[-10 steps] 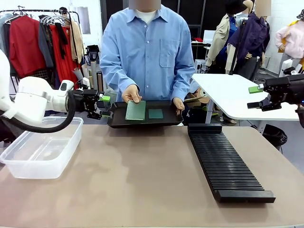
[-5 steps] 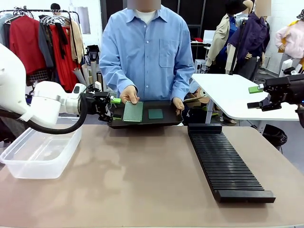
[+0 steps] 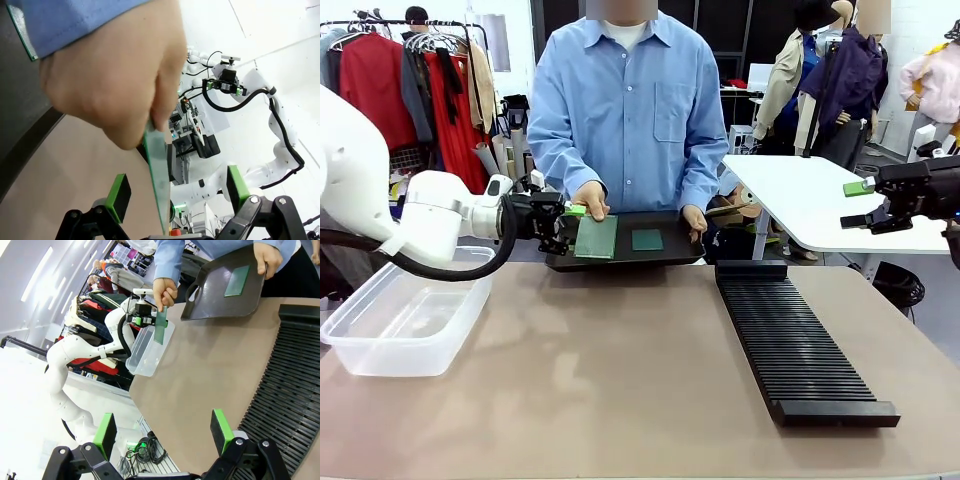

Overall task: Sort PCBs into racks and boxes based on the side picked up.
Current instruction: Pick up the Blank PCB handed by the Human, then if the short side of the Blank PCB is picked up, insert it into the PCB Rack ; if the long side is picked up, place it in the Organizing box.

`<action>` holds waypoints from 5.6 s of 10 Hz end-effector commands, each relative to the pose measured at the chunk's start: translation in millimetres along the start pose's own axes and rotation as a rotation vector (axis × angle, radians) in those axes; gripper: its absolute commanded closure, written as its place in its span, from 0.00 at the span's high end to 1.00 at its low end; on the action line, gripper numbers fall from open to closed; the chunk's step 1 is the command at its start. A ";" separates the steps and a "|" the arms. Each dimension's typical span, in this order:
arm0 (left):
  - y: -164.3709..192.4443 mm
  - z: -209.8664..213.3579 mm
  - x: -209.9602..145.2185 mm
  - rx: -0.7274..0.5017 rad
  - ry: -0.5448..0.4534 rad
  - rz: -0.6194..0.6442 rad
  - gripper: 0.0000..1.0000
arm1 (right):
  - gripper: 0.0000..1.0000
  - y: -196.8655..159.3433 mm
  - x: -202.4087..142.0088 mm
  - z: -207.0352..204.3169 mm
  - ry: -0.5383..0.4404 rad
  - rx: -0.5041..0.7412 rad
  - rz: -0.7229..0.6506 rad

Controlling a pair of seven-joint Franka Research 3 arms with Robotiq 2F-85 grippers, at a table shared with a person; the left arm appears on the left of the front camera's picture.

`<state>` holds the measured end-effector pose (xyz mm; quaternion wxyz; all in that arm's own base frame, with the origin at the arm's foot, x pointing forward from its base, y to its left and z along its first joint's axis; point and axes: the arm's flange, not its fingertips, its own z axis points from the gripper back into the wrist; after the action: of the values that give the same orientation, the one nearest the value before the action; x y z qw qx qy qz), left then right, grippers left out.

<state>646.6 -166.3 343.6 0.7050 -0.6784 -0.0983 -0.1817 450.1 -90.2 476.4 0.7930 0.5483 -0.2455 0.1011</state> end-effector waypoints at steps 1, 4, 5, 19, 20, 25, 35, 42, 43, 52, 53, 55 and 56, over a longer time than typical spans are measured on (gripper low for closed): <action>7.9 -5.3 9.9 -0.010 -0.011 0.020 1.00 | 1.00 1.4 1.2 0.6 -0.002 0.008 0.004; 13.6 -8.6 10.5 -0.004 -0.002 0.021 0.93 | 1.00 1.4 1.2 0.6 -0.002 0.008 0.004; 13.7 -7.5 10.3 -0.006 -0.004 0.016 0.78 | 1.00 1.4 1.2 0.6 -0.002 0.008 0.004; 17.2 -8.0 9.3 -0.008 0.004 0.014 0.00 | 1.00 1.4 1.2 0.6 -0.002 0.008 0.004; 17.2 -8.0 9.3 -0.008 0.004 0.014 0.00 | 1.00 1.4 1.2 0.6 -0.002 0.008 0.004; 17.2 -8.0 9.3 -0.008 0.004 0.014 0.00 | 1.00 1.4 1.2 0.6 -0.002 0.008 0.004; 17.2 -8.0 9.3 -0.008 0.004 0.014 0.00 | 1.00 1.4 1.2 0.6 -0.002 0.008 0.004; 17.2 -8.0 9.3 -0.008 0.004 0.014 0.00 | 1.00 1.4 1.2 0.6 -0.002 0.008 0.004; 17.2 -8.0 9.3 -0.008 0.004 0.014 0.00 | 1.00 1.4 1.2 0.6 -0.002 0.008 0.004; -58.4 102.8 -77.1 0.072 -0.084 0.238 0.00 | 1.00 1.4 1.2 0.6 -0.002 0.008 0.004; -68.4 115.9 -85.7 0.083 -0.078 0.256 0.00 | 1.00 1.4 1.2 0.6 -0.002 0.008 0.004; -93.0 147.4 -100.4 0.155 -0.098 0.306 0.00 | 1.00 1.4 1.2 0.6 -0.002 0.008 0.004; -104.7 159.2 -103.2 0.187 -0.093 0.326 0.00 | 1.00 1.4 1.2 0.6 -0.002 0.008 0.004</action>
<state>538.4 -0.3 397.5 0.7678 -0.6378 -0.0486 -0.0361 450.2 -90.4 475.6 0.7932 0.5485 -0.2448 0.1004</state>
